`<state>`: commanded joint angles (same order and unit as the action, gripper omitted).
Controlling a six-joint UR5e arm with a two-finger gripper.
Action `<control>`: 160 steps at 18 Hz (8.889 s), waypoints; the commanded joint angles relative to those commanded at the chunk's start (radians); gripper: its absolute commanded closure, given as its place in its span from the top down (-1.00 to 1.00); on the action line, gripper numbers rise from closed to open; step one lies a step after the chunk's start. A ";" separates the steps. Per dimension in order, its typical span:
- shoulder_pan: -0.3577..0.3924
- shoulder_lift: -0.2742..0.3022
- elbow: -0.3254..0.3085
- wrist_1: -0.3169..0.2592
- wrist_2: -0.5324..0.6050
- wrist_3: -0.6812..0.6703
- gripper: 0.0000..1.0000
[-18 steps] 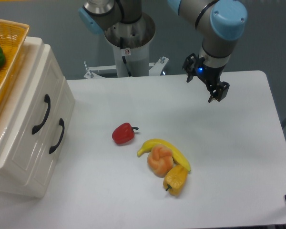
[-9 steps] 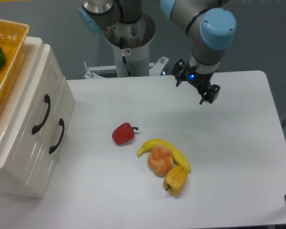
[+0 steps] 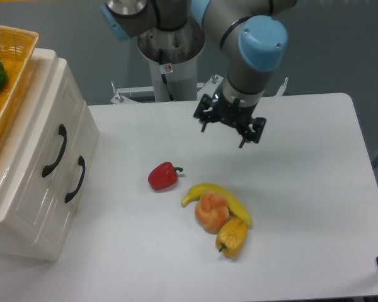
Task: Slide the top white drawer open
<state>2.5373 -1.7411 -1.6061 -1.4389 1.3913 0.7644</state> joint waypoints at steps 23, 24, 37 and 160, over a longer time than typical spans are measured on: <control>-0.285 -0.031 0.038 0.000 -0.127 -0.573 1.00; -0.290 -0.040 0.044 0.002 -0.146 -0.573 1.00; -0.376 -0.090 0.069 0.060 -0.169 -0.504 1.00; -0.289 -0.092 0.080 0.032 -0.048 -0.404 1.00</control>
<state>2.2488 -1.8331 -1.5263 -1.4067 1.3437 0.3605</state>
